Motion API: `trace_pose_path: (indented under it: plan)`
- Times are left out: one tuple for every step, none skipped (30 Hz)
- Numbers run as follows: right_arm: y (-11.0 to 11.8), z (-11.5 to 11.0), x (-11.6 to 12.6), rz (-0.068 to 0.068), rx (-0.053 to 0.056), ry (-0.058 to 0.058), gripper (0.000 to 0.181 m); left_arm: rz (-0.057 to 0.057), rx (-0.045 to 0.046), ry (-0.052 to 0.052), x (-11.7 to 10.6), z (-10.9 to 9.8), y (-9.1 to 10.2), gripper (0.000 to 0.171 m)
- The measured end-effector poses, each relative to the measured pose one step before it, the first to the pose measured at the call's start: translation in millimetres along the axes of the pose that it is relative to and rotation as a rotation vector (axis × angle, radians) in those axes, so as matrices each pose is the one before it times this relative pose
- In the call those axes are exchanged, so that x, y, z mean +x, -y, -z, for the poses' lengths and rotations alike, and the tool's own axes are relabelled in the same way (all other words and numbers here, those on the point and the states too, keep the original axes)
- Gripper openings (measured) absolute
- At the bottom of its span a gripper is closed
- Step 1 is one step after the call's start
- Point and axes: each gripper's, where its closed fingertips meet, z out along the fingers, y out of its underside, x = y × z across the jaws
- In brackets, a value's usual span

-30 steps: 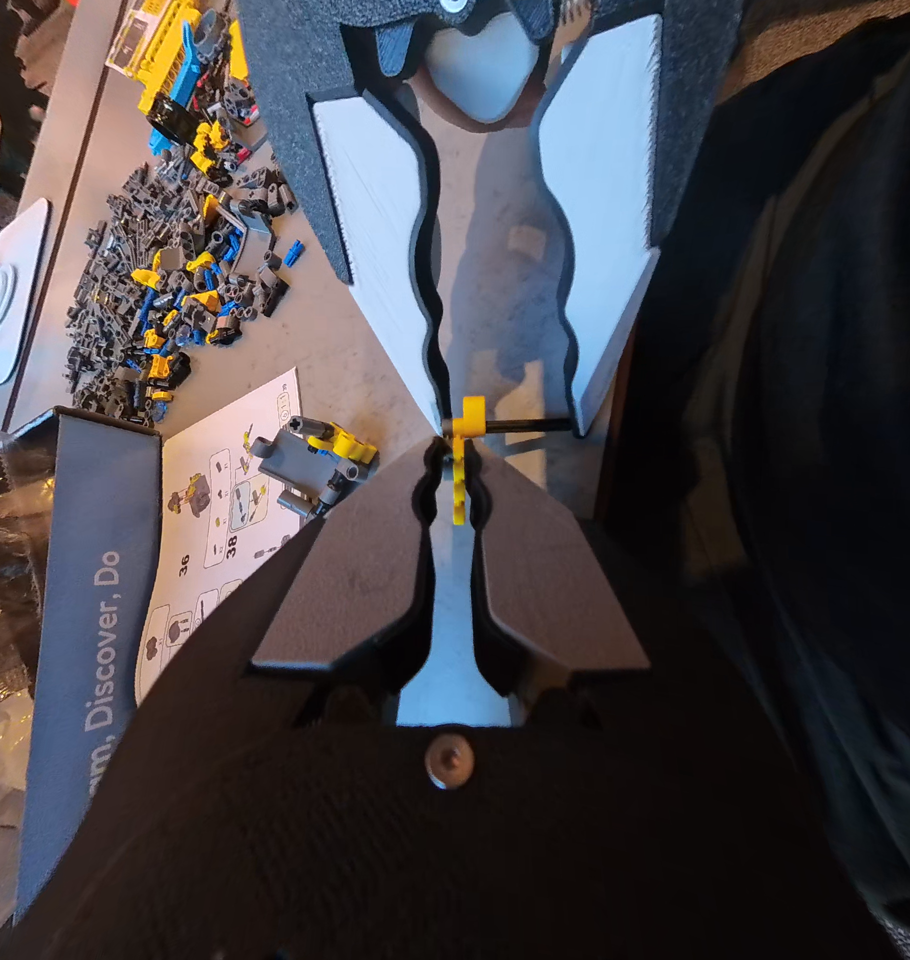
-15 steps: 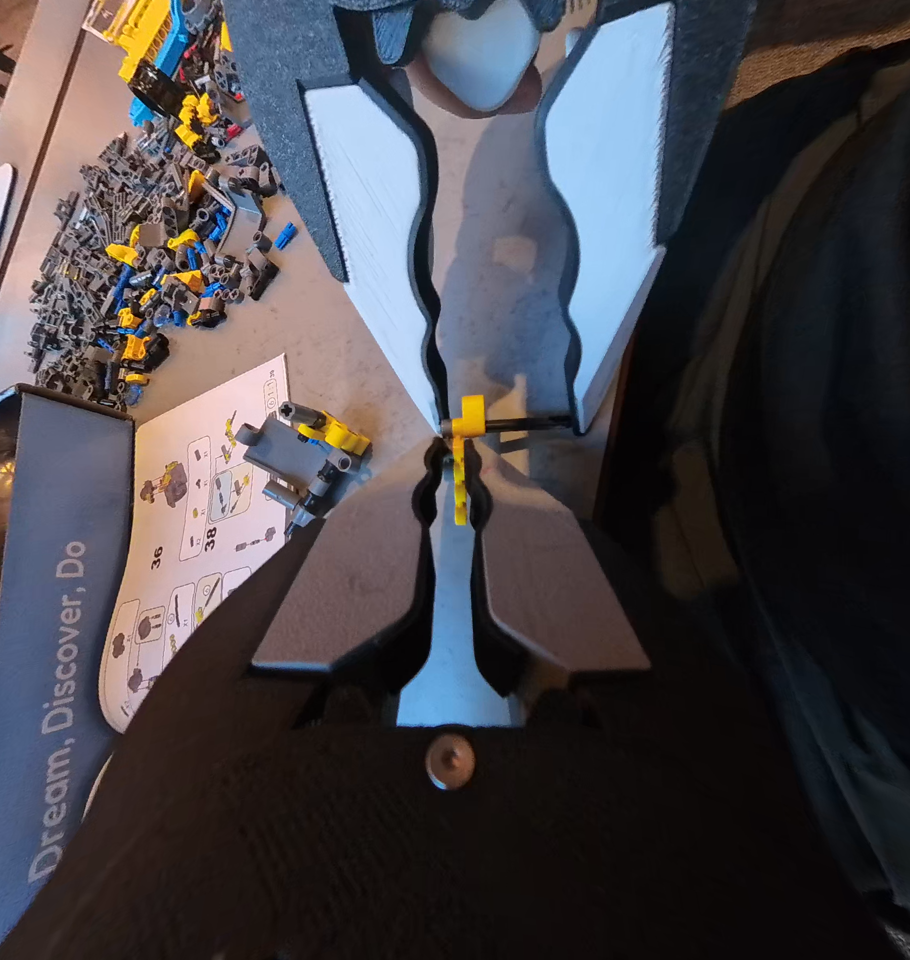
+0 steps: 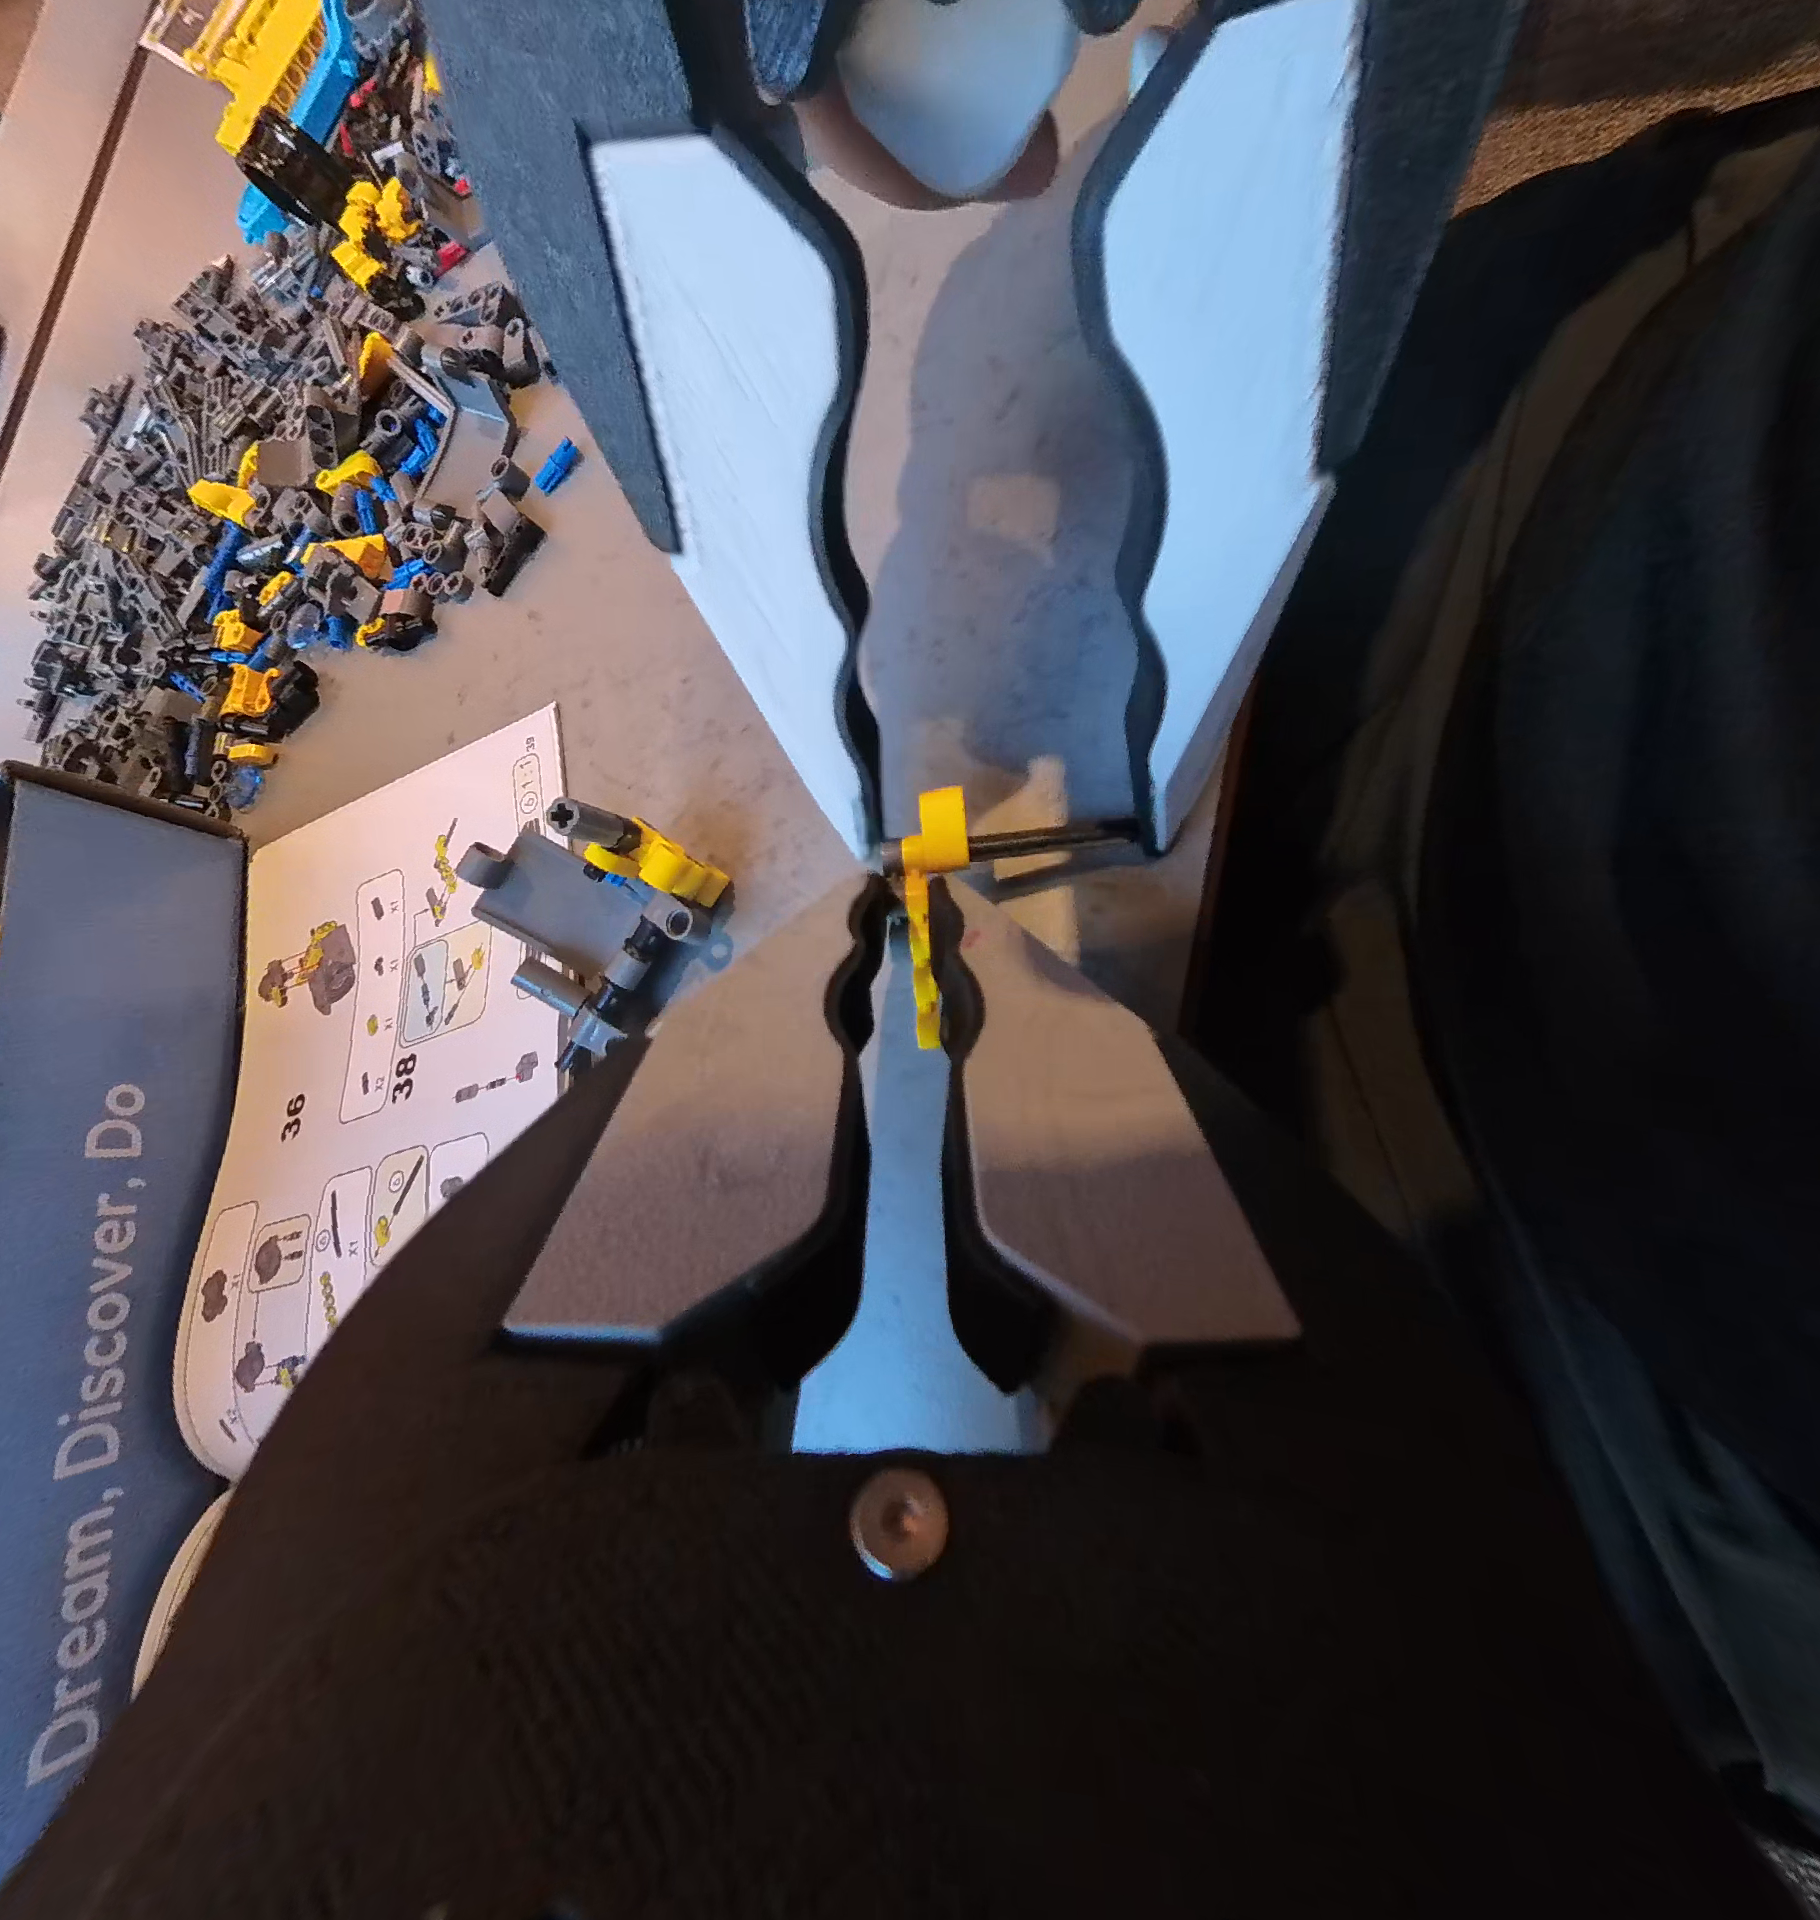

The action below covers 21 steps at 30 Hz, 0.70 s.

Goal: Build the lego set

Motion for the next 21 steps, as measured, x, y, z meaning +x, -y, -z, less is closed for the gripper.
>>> trace_pose_path:
  plan:
    - [0.10, 0.63, 1.45, 0.0101, -0.0032, -0.0153, 0.052, -0.0019, -0.01322, -0.0076, 1.52, -1.37, -2.34, 0.007]
    - [-0.01, 0.61, 0.07, 0.0138, -0.0054, -0.0084, 0.053, -0.0010, -0.00969, -0.0049, 1.36, -1.83, -2.30, 0.007]
    - [0.09, 0.23, -1.21, 0.0102, -0.0043, -0.0012, 0.051, 0.0019, -0.00161, -0.0013, 0.57, -0.80, -0.67, 0.007]
    - [0.20, 0.04, -1.49, 0.0054, -0.0009, 0.0033, 0.048, 0.0046, 0.01476, 0.0092, -1.22, 0.89, 2.36, 0.007]
    - [-0.33, 0.04, -0.08, -0.0042, 0.0002, 0.0000, 0.048, 0.0057, 0.01294, 0.0041, -1.02, 1.48, 2.72, 0.006]
    - [-0.68, 0.18, 0.11, -0.0122, -0.0022, 0.0042, 0.048, -0.0012, -0.00025, -0.0018, -0.17, 0.35, 0.36, 0.006]
    - [-0.66, -0.11, 0.07, -0.0127, -0.0013, 0.0061, 0.049, -0.0009, -0.00264, -0.0017, 0.05, -0.45, -0.39, 0.006]
    - [-0.33, -0.29, 0.13, -0.0095, 0.0007, 0.0047, 0.049, 0.0010, -0.00274, -0.0008, 0.02, -0.65, -0.53, 0.006]
    - [-0.27, -0.10, 0.03, -0.0082, -0.0005, 0.0029, 0.049, -0.0017, -0.00071, 0.0011, -0.02, -0.09, -0.12, 0.006]
    - [-0.25, -0.14, -0.16, -0.0058, -0.0006, 0.0028, 0.049, -0.0010, 0.00037, 0.0005, -0.16, 0.18, 0.29, 0.006]
    - [-0.09, 0.02, -0.36, 0.0012, 0.0003, 0.0011, 0.048, 0.0006, 0.00033, 0.0002, -0.01, 0.18, 0.29, 0.006]
    - [0.05, 0.07, -0.19, 0.0062, -0.0008, -0.0022, 0.048, 0.0001, -0.00205, -0.0004, -0.02, -0.14, -0.18, 0.007]
    - [0.02, 0.08, -0.09, 0.0063, -0.0028, -0.0037, 0.048, -0.0001, -0.00032, 0.0002, 0.05, -0.12, 0.00, 0.007]
    - [0.12, 0.06, -0.09, 0.0049, -0.0030, -0.0024, 0.048, -0.0003, -0.00012, -0.0002, -0.03, 0.08, 0.05, 0.007]
    - [-0.06, 0.14, 0.04, 0.0041, -0.0022, -0.0019, 0.048, -0.0003, 0.00086, 0.0000, -0.07, 0.16, 0.02, 0.006]
    - [-0.06, 0.11, 0.18, 0.0034, -0.0018, -0.0023, 0.048, 0.0013, 0.00120, 0.0005, -0.24, -0.08, 0.01, 0.006]
    - [-0.21, 0.13, -0.03, 0.0011, -0.0019, -0.0002, 0.048, 0.0007, 0.00072, -0.0006, -0.07, 0.02, 0.06, 0.007]
    - [-0.22, 0.08, 0.08, 0.0000, -0.0017, 0.0001, 0.048, -0.0010, 0.00017, 0.0005, -0.06, -0.01, -0.10, 0.007]
    - [-0.07, 0.06, -0.08, 0.0003, -0.0015, -0.0004, 0.048, -0.0007, -0.00208, -0.0008, 0.02, -0.06, -0.41, 0.007]
    - [-0.05, 0.03, -0.20, 0.0012, -0.0012, -0.0015, 0.047, -0.0009, -0.00092, 0.0003, 0.00, 0.00, -0.31, 0.007]
    - [-0.21, 0.01, -0.62, 0.0011, -0.0007, 0.0018, 0.044, -0.0003, -0.00391, 0.0016, -0.47, -0.06, -0.95, 0.007]
